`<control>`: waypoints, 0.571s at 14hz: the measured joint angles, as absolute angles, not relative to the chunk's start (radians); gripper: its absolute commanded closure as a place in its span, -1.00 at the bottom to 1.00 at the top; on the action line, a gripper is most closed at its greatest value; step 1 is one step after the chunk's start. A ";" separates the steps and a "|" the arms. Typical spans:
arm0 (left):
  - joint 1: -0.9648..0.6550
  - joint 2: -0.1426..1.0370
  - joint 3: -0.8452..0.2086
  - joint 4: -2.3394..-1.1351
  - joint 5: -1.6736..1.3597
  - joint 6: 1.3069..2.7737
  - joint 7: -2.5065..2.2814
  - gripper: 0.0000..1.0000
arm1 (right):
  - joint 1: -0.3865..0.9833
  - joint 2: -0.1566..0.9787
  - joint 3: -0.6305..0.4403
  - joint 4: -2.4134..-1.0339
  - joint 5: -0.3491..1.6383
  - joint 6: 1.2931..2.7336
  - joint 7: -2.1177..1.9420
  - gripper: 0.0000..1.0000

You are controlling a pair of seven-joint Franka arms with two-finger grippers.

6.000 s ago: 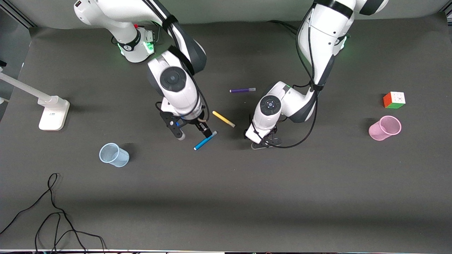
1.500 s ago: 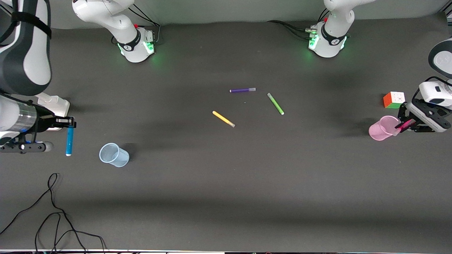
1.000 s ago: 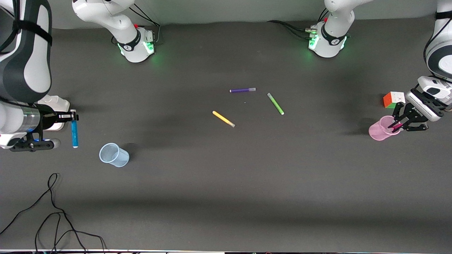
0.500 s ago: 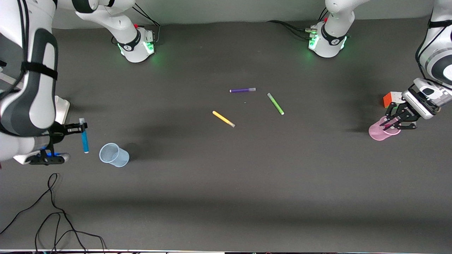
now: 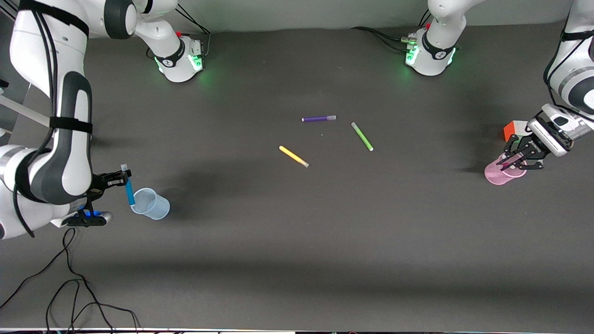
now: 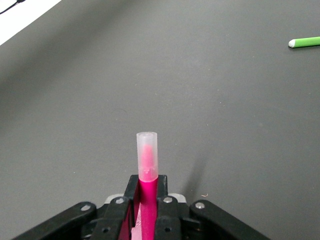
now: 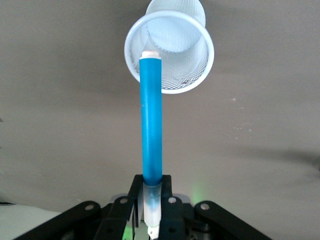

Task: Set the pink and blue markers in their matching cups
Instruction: 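Open the right gripper to drop the blue marker into the clear cup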

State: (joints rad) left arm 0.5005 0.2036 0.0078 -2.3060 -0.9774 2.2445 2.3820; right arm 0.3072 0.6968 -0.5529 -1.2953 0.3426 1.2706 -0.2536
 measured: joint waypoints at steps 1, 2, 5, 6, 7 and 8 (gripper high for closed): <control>0.505 0.204 0.008 -2.306 -0.978 2.242 2.382 -0.99 | 0.303 0.711 -0.553 -1.293 0.352 1.271 -0.258 0.85; 0.511 0.204 0.008 -2.305 -0.978 2.236 2.384 -0.99 | 0.298 0.727 -0.552 -1.291 0.367 1.271 -0.261 0.85; 0.517 0.204 0.008 -2.295 -0.979 2.230 2.387 -0.99 | 0.277 0.771 -0.550 -1.273 0.399 1.271 -0.270 0.85; 0.517 0.204 0.006 -2.291 -0.981 2.230 2.387 -0.99 | 0.272 0.782 -0.548 -1.268 0.406 1.271 -0.271 0.85; 0.517 0.204 0.005 -2.285 -0.984 2.230 2.387 -0.99 | 0.267 0.794 -0.548 -1.266 0.418 1.271 -0.271 0.85; 0.517 0.203 0.003 -2.272 -0.987 2.229 2.379 -0.99 | 0.260 0.804 -0.548 -1.265 0.428 1.271 -0.274 0.85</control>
State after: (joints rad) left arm 0.5169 0.2031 0.0033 -2.2725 -0.9868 2.2295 2.3793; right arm 0.2604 0.8045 -0.5480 -1.2652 0.4281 1.2712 -0.2739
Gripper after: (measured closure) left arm 0.004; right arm 0.824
